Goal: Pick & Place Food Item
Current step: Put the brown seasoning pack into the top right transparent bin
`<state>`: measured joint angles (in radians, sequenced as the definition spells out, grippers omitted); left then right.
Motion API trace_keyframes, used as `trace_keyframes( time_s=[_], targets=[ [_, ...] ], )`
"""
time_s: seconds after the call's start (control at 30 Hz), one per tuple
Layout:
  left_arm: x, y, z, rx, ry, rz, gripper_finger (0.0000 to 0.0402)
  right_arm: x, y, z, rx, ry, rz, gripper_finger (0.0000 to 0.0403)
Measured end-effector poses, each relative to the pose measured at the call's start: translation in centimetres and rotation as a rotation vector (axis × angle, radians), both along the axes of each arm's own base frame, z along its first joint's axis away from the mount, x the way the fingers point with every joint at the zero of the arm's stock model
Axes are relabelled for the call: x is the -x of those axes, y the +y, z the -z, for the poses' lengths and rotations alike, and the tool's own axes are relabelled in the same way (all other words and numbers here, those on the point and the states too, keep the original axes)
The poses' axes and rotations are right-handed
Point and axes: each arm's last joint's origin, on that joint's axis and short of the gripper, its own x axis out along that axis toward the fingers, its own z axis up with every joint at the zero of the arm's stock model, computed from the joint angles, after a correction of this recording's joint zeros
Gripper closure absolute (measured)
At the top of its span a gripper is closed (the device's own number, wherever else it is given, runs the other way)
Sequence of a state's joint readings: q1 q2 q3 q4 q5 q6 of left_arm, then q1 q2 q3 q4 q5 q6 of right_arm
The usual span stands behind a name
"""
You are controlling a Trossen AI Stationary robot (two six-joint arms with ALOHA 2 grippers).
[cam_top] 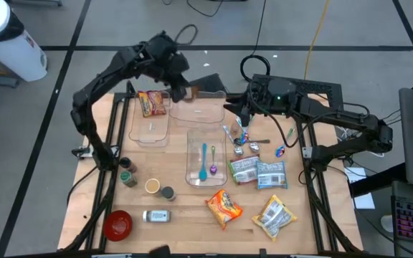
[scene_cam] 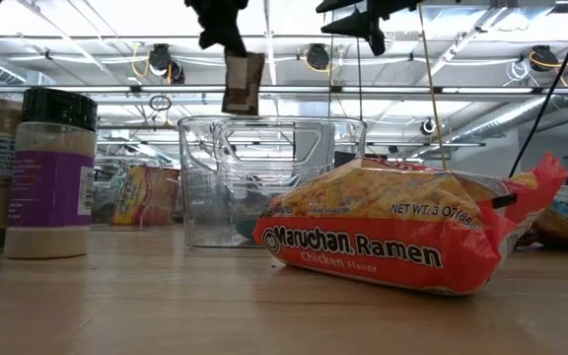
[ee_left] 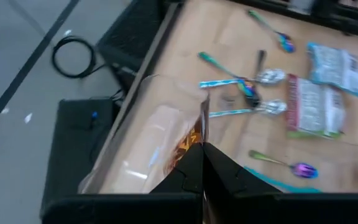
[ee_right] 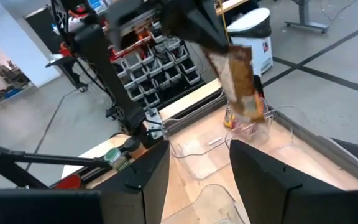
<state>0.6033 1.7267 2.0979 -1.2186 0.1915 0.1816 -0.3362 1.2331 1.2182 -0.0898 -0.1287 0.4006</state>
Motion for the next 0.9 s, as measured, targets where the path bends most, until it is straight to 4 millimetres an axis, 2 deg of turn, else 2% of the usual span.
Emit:
trace_keyframes(
  time_s=[0.2,0.4,0.63,0.9],
  targets=[
    [2.0,3.3,1.1,0.056,0.012,-0.158,0.0401,0.1,0.0,0.2,-0.007,0.025,0.001,0.0242],
    [2.8,5.4,3.5,0.141,0.029,-0.311,0.0401,0.2,-0.1,0.7,-0.015,0.074,0.036,0.0242],
    [2.4,6.2,6.5,0.195,0.064,-0.465,0.0401,0.4,-0.2,1.2,0.002,0.134,0.1,0.0244],
    [1.6,6.0,8.3,0.222,0.055,-0.613,0.0401,0.3,-0.3,2.0,0.002,0.141,0.1,0.0243]
  ],
)
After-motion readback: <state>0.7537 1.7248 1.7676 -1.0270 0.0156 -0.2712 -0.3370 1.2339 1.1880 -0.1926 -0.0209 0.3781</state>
